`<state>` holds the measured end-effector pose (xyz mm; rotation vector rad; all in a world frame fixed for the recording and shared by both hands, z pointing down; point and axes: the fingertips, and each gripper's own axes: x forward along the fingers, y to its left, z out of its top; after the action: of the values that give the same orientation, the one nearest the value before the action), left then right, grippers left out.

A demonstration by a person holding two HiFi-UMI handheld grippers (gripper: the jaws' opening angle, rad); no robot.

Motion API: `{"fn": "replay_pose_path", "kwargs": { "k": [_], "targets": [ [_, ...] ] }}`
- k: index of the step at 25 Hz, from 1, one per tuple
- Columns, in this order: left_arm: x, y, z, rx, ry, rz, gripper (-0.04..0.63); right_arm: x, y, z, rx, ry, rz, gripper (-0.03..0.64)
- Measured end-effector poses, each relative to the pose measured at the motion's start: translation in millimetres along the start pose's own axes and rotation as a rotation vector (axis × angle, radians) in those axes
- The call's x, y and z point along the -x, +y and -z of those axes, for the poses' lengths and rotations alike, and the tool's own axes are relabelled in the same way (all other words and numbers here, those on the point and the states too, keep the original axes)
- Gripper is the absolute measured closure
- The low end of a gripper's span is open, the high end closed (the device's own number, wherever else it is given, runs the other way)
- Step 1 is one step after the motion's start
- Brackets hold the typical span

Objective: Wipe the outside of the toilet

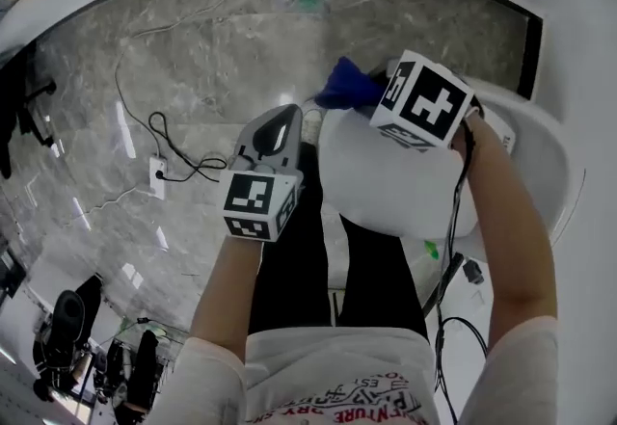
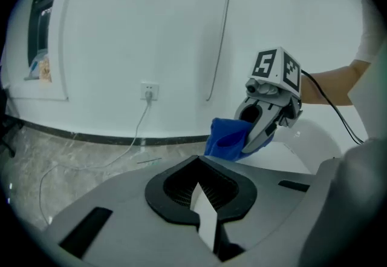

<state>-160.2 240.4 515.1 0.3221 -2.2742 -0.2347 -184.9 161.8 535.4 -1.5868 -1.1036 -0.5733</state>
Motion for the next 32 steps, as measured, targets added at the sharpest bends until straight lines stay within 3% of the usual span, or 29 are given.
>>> {"fn": "replay_pose_path", "kwargs": {
  "k": [4,11,17,20,23,27,32],
  "targets": [
    [-34,-59,-39,-0.067,0.003,0.088,0.589,55,-17,64,-0.207,-0.075,0.147,0.541],
    [-70,-182,-65,-0.160,0.067,0.281,0.589,111,2,166,-0.577,-0.255,0.274,0.541],
    [-94,-245,-52,-0.353,0.172,0.463,0.589,120,28,232,-0.827,-0.359,0.408,0.541],
    [-91,-270,-54,-0.488,0.210,0.569,0.589,140,40,254,-0.972,-0.481,0.511,0.541],
    [-87,-294,-58,-0.569,0.224,0.632,0.589,166,54,275,-1.101,-0.612,0.623,0.541],
    [-77,-337,-54,-0.629,0.238,0.706,0.589,190,96,310,-1.222,-0.732,0.775,0.541],
    [-45,-420,-24,-0.742,0.239,0.848,0.589,194,167,367,-1.320,-0.775,0.900,0.541]
  ]
}}
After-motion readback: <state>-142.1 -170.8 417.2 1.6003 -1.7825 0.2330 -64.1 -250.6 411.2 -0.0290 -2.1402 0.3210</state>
